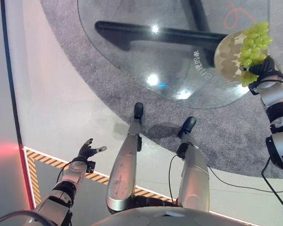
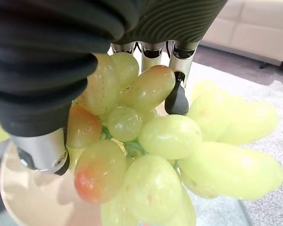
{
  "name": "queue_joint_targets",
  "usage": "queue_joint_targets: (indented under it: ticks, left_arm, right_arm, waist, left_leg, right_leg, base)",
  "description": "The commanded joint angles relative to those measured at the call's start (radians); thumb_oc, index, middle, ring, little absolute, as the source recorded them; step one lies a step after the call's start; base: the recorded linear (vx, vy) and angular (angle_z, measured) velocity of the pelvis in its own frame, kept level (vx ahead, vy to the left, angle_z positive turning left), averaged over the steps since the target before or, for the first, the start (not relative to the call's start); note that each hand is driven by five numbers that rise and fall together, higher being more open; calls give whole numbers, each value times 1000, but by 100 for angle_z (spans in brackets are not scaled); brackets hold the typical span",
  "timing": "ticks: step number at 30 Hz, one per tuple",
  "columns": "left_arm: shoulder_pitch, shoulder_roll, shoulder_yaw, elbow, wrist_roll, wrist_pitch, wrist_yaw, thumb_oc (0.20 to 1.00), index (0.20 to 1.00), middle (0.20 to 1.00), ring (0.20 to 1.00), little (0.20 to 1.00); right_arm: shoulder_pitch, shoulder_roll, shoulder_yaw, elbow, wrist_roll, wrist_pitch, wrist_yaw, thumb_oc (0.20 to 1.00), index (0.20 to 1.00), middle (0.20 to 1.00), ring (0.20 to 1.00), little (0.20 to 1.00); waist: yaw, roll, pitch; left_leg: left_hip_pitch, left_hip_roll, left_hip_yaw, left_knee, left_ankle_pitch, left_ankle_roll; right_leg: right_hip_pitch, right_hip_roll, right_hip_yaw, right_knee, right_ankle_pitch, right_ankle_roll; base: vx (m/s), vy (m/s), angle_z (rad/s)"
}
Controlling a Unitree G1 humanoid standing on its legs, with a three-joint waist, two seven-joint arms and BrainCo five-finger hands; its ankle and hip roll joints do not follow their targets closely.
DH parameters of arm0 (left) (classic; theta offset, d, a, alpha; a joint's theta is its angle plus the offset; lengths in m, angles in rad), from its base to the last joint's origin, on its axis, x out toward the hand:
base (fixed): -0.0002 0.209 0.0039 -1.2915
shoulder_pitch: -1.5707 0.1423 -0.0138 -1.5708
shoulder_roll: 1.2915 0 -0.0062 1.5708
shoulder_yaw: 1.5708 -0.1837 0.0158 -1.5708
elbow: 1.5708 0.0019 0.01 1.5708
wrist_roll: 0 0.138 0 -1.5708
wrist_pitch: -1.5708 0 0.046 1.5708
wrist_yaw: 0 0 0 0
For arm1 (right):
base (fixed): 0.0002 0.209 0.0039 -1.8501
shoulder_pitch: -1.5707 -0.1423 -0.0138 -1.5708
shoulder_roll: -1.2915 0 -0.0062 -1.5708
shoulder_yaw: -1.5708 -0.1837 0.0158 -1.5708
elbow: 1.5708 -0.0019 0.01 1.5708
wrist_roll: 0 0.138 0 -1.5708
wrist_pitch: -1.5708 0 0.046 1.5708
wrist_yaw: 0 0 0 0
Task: Pick up fruits into the plate
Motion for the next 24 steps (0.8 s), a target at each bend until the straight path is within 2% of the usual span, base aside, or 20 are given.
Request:
queue_joint_targets:
  ticks: [1, 7, 9, 15, 16, 21, 24]
  left_arm:
    - [57, 21, -33, 5, 1, 9, 3, 1000, 1000, 1000, 1000, 1000]
    - [95, 16, -43, -21, 1, -4, 11, 1000, 1000, 1000, 1000, 1000]
    - [119, 15, -45, -26, -3, -11, 5, 1000, 1000, 1000, 1000, 1000]
    - [164, 11, -49, -35, 4, -13, -22, 1000, 1000, 1000, 1000, 1000]
    - [170, 10, -50, -38, 5, -10, -25, 1000, 1000, 1000, 1000, 1000]
    - [172, 11, -45, -44, 3, -11, -32, 1000, 1000, 1000, 1000, 1000]
    - [174, 12, -45, -46, -5, -9, -25, 1000, 1000, 1000, 1000, 1000]
  right_arm:
    - [-37, -101, 75, 1, -34, 14, -88, 200, 200, 200, 200, 200]
    - [-78, -118, 95, 44, -87, 57, -199, 200, 200, 200, 200, 200]
    - [-89, -133, 86, 70, -70, 76, -280, 200, 200, 200, 200, 200]
    - [-116, -157, 65, 87, -68, 83, -391, 200, 200, 200, 200, 200]
    - [-123, -161, 67, 92, -68, 77, -397, 1000, 1000, 1000, 1000, 1000]
    - [-130, -162, 76, 93, -80, 56, -397, 1000, 1000, 1000, 1000, 1000]
    - [-112, -165, 66, 76, -101, 30, -497, 1000, 1000, 1000, 1000, 1000]
  waist:
    - [-9, 45, -32]
    - [1, 61, -32]
    - [5, 73, -32]
    - [11, 96, -32]
    - [12, 98, -32]
    - [11, 94, -32]
    - [5, 88, -32]
  left_leg:
    - [-66, -96, 11, 175, -193, 53]
    - [-115, -85, 22, 182, -190, 57]
    - [-132, -81, 26, 183, -187, 58]
    - [-136, -82, 29, 186, -186, 56]
    - [-133, -83, 30, 185, -186, 56]
    - [-113, -82, 31, 173, -186, 54]
    - [-88, -81, 35, 161, -185, 51]
  right_leg:
    - [-39, 75, -16, 120, -116, -30]
    - [-99, 69, -8, 145, -122, -33]
    - [-120, 66, -5, 155, -125, -34]
    - [-132, 66, -4, 171, -132, -37]
    - [-129, 66, -4, 169, -133, -39]
    - [-109, 73, -7, 161, -134, -42]
    - [-85, 78, -11, 151, -133, -41]
  base:
    - [35, 31, 1]
    - [9, 10, 0]
    - [13, 32, 2]
    - [7, 16, 0]
    - [0, 0, 0]
    - [0, 0, 0]
    - [0, 0, 0]
